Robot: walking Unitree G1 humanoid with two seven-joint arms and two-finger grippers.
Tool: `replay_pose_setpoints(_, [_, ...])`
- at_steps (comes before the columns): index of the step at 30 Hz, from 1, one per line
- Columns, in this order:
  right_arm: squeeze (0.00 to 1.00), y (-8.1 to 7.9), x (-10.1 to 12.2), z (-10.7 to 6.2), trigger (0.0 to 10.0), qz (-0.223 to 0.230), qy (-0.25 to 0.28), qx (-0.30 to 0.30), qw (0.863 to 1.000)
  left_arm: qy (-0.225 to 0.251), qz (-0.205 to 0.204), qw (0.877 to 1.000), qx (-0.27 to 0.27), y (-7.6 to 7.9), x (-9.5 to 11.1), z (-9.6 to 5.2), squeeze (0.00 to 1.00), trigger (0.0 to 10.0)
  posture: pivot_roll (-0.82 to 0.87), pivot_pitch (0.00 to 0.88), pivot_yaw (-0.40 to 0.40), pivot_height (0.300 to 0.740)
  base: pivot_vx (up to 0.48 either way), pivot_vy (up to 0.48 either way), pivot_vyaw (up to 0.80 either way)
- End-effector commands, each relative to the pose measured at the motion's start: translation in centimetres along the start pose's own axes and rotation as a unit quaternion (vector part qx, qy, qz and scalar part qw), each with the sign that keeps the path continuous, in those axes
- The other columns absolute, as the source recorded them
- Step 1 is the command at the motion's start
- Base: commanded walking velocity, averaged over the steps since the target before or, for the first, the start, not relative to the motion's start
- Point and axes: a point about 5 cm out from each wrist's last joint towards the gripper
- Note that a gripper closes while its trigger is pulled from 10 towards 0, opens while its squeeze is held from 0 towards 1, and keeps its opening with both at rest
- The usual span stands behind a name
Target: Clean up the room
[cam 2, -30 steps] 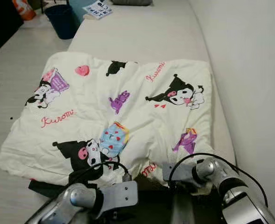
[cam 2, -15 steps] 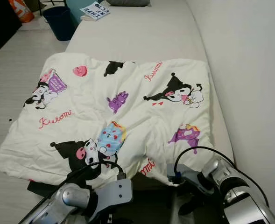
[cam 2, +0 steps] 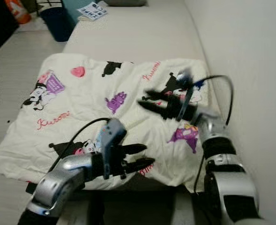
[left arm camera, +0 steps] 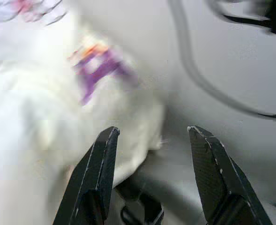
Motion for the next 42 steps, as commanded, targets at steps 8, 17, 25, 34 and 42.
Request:
replay_pose_setpoints(8, [0.0, 1.5, -2.5, -1.0, 10.0, -0.019, 0.011, -0.161, 0.987, 0.018, 0.006, 0.993, 0.119, -2.2, 0.0, -0.3, 0.0, 10.0, 0.07, 0.248, 0.009, 0.559, 0.0, 0.0, 0.0])
replay_pose_setpoints(17, [0.67, 4.4, -4.2, -7.5, 10.0, -0.114, -0.095, -0.467, 0.872, -0.067, 0.073, 0.918, 0.383, -8.2, -1.2, -4.0, 0.0, 10.0, 0.07, 0.256, 0.012, 0.559, 0.0, 0.0, 0.0])
replay_pose_setpoints(25, [1.0, 4.5, -6.8, -13.5, 10.0, -0.043, -0.112, -0.595, 0.795, -0.084, 0.012, 0.896, 0.436, -8.7, -3.6, -7.2, 0.0, 10.0, 0.08, 0.26, 0.02, 0.559, 0.0, 0.0, 0.0])
replay_pose_setpoints(34, [1.0, 4.0, -8.7, -17.1, 10.0, 0.026, -0.078, -0.7, 0.709, -0.062, -0.023, 0.884, 0.463, -8.7, -4.1, -8.4, 0.0, 10.0, 0.11, 0.28, 0.034, 0.559, 0.0, 0.0, 0.0])
replay_pose_setpoints(42, [0.51, 3.7, -9.9, -16.9, 10.0, 0.168, 0.025, -0.696, 0.697, -0.006, -0.065, 0.895, 0.442, -8.4, -3.1, -8.9, 0.0, 10.0, 0.13, 0.286, 0.041, 0.559, 0.0, 0.0, 0.0])
Point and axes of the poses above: a point about 5 cm out from each wrist's last joint towards the gripper, its own z axis pointing out of the wrist towards the gripper, its own x axis along the axis of the wrist's last joint, y = z × x, and after that the axes turned 5 degrees about z, right-handed
